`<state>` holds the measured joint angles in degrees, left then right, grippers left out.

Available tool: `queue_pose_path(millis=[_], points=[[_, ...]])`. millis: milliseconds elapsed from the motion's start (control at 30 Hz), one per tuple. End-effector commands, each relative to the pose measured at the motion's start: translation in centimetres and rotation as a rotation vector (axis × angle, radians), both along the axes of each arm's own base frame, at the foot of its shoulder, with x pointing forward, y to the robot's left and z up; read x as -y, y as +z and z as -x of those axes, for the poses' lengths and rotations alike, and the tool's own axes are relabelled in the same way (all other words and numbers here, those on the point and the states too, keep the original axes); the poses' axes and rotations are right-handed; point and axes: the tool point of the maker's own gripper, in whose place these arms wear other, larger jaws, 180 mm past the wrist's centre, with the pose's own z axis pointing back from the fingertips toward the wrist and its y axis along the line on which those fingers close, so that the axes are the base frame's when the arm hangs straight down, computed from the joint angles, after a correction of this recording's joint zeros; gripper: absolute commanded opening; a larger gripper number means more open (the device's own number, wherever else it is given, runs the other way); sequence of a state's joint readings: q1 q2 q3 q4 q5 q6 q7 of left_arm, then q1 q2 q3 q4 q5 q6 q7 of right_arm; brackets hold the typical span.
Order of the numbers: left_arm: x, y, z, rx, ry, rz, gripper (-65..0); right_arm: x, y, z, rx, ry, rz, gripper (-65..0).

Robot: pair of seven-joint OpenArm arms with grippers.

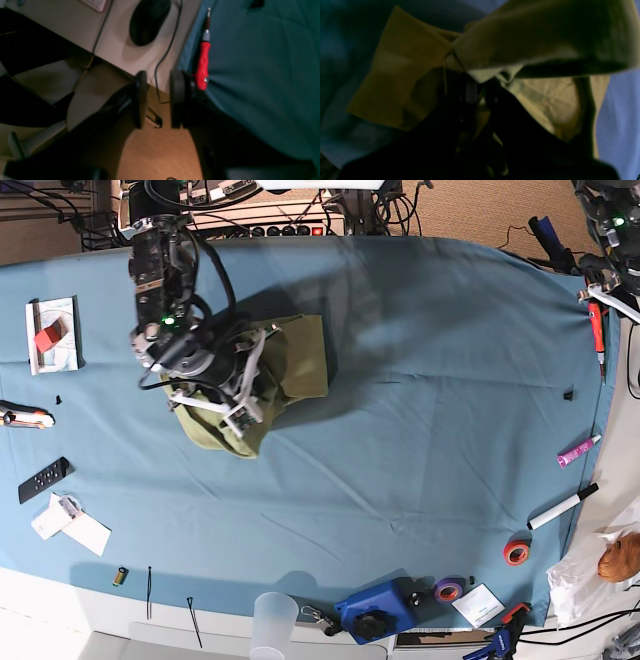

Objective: Layout the t-shirt on the table in an organized manner, then fold the t-shirt properly
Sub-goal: 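Press the folded bundle down with the right gripper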

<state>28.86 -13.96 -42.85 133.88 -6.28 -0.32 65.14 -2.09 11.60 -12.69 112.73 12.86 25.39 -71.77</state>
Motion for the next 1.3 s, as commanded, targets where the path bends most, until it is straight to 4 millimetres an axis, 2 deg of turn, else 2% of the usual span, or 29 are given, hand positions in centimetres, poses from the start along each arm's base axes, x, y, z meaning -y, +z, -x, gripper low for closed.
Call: queue_pose_path(millis=[0, 133, 300, 333, 467, 533, 600, 800, 933, 1033, 1100, 1133, 1267], points=[[-0.1, 1.0, -0.3, 0.033, -0.010, -0.022, -50.0, -0.8, 1.1, -0.7, 0.051, 0.024, -0.018, -65.0], [0.2, 0.9, -0.6, 0.045, -0.022, 0.001, -50.0, -2.8, 0.7, 0.0, 0.047, 0.081, -0.004, -65.0], [0.5, 1.0, -0.9, 0.063, -0.034, 0.011, -50.0, -4.2, -0.2, 1.1, 0.030, 0.147, 0.050, -65.0], [0.5, 1.0, -0.9, 0.062, -0.034, 0.012, -50.0, -4.4, -0.3, 1.2, 0.028, 0.156, 0.057, -63.8], [0.5, 1.0, -0.9, 0.063, -0.034, 0.012, -50.0, -5.0, -0.4, 1.5, 0.026, 0.178, 0.058, -47.7], [0.5, 1.0, -0.9, 0.062, -0.033, 0.012, -50.0, -5.0, -0.1, 1.3, 0.034, 0.177, 0.057, -46.8], [0.5, 1.0, -0.9, 0.062, -0.033, 0.012, -50.0, -4.9, 1.0, 1.2, 0.046, 0.178, 0.068, -46.8], [0.7, 0.8, -0.9, 0.066, -0.037, 0.024, -50.0, -7.3, 8.4, 1.1, 0.283, 0.232, -0.035, -46.9], [1.0, 0.6, -0.9, 0.065, -0.044, 0.043, -50.0, -7.8, 10.2, 1.3, 0.341, 0.248, -0.066, -46.9], [1.2, 0.5, -0.9, 0.068, -0.045, 0.055, -50.0, -7.0, 10.4, 0.7, 0.365, 0.221, -0.023, -46.9], [2.1, 0.3, -1.4, 0.097, -0.065, 0.105, -50.0, -5.3, 10.8, -0.5, 0.408, 0.126, 0.026, -47.0], [3.0, 0.2, -1.9, 0.128, -0.092, 0.152, -50.0, -4.2, 11.3, -1.2, 0.439, 0.062, 0.041, -47.3], [8.3, 0.3, -3.9, 0.191, -0.343, 0.322, -50.0, 0.8, 13.4, -3.3, 0.535, -0.160, 0.077, -60.7]])
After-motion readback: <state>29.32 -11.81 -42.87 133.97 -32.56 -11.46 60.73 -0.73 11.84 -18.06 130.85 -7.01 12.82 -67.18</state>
